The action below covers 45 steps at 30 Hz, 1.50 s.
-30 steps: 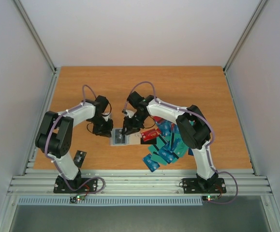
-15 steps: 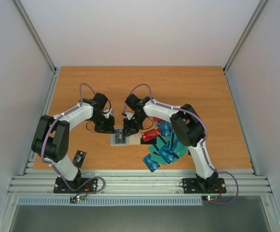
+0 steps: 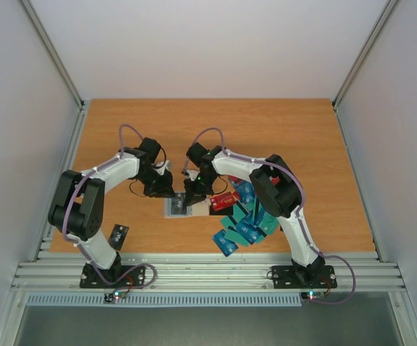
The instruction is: Put the credit cards into the card holder
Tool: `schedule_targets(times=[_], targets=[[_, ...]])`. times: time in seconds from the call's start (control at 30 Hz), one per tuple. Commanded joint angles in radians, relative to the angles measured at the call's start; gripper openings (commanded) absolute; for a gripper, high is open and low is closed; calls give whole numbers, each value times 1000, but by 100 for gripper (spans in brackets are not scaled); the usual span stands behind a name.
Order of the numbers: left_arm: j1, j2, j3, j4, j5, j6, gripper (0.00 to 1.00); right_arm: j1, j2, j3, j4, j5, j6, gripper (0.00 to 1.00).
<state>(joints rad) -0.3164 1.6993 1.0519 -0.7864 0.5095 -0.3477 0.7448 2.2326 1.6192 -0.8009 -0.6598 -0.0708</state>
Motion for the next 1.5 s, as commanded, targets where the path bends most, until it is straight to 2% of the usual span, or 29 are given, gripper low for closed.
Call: schedule_targets(times=[0.0,0.47,0.57,0.83,1.17,1.47], targets=[[-6,18,-1,28,16,-7,9,4,42,21,1,23,-21,4],[-6,44,5,38,0,-28,9,-6,97,24,6,-11,-35,1],[-4,26,-6,45,-33,-51,16,-10,111,19,16,-21,-34,1],[-4,-17,-37,56,-101,-82,23,-27,116,-33,59,2,-36,1],[-5,35,-69,139,-11,-85,33,-29,134,-42,51,3,-38,1],[-5,52,-73,174,38,-103,34,-29,136,-51,65,-19,-30,1]])
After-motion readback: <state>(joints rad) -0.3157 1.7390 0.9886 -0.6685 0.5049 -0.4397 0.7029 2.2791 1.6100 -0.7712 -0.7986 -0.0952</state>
